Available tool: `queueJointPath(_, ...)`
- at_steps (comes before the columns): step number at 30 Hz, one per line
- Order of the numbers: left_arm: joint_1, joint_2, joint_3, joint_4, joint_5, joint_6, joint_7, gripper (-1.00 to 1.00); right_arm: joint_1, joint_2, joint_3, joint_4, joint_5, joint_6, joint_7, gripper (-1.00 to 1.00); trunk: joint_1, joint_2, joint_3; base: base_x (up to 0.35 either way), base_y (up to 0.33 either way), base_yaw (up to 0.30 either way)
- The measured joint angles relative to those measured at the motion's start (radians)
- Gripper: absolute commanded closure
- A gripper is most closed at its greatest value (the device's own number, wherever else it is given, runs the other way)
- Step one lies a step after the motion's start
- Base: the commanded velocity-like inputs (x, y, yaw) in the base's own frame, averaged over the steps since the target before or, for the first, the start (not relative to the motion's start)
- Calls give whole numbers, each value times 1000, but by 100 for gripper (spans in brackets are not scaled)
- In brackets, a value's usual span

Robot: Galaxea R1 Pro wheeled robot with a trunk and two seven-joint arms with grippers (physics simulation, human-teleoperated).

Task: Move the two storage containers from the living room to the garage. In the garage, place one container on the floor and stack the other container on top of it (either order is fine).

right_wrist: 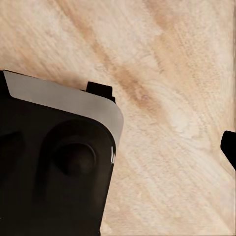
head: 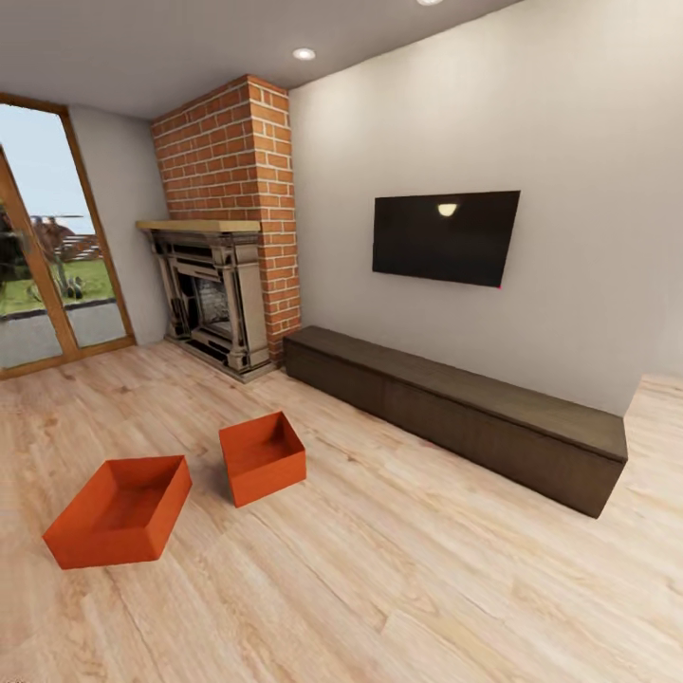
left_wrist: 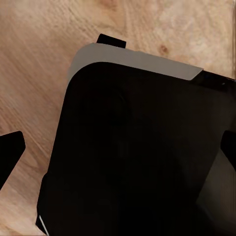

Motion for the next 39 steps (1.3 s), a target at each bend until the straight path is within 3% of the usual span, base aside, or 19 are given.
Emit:
queueJointPath(31,0,-1,-1,0,0,0,0,-100,0,0,-6,1,-9,3,0,-100,0,0,0,317,-140,278)
queueJointPath(39,0,-1,-1,0,0,0,0,-100,0,1,-4,0,-1,1,0,-100,0,0,0,294,-217,83)
